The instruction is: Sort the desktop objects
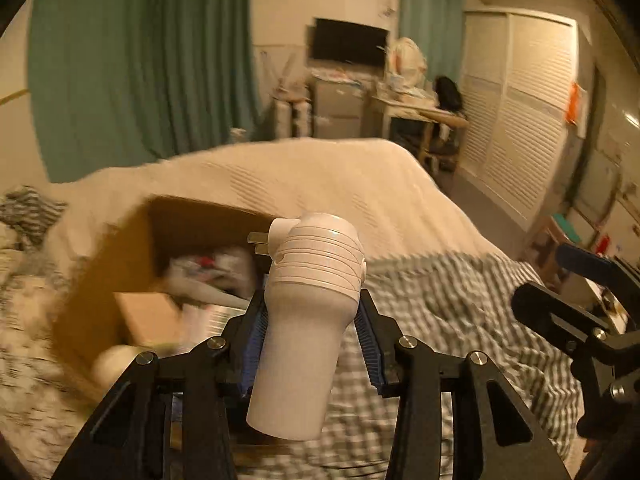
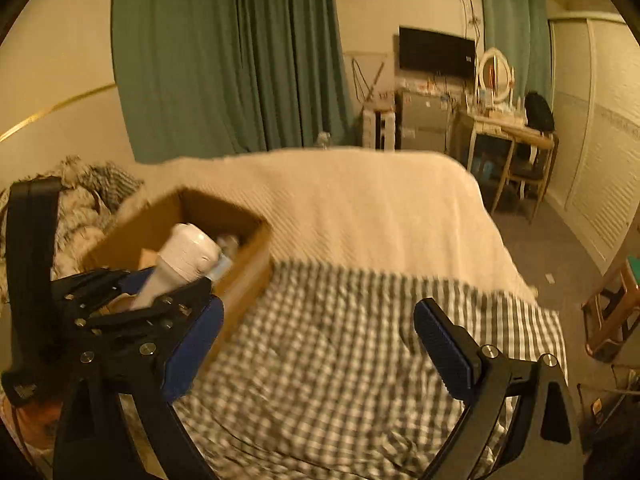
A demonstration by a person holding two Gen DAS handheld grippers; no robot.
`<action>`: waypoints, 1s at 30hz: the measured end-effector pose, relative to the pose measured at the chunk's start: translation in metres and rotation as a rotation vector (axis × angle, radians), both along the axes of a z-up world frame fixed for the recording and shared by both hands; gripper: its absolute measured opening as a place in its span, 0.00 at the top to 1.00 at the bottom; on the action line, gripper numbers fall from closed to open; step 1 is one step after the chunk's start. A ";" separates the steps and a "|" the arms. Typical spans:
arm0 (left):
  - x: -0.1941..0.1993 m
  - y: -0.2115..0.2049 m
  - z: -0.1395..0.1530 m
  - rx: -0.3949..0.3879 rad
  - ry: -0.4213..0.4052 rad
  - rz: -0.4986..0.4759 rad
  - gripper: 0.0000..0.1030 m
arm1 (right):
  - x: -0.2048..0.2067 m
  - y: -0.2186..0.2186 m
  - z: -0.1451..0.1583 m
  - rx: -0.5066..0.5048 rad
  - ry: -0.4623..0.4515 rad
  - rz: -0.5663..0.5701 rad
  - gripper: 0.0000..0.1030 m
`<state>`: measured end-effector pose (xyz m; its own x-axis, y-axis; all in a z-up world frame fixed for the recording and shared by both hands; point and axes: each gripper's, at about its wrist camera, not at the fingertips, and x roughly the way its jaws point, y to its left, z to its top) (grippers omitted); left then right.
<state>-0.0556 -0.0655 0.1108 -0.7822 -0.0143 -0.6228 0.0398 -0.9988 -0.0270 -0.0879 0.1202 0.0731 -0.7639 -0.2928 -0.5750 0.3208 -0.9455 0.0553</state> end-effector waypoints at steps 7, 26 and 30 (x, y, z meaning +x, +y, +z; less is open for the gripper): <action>0.002 -0.069 -0.020 0.022 -0.021 0.062 0.56 | -0.007 -0.048 -0.015 -0.045 -0.047 0.002 0.07; 0.057 -0.068 -0.064 -0.134 0.159 0.195 0.00 | 0.022 -0.059 -0.097 0.016 -0.010 -0.150 0.01; 0.066 -0.060 -0.063 -0.170 0.158 0.213 0.00 | 0.033 -0.049 -0.100 -0.003 0.002 -0.157 0.01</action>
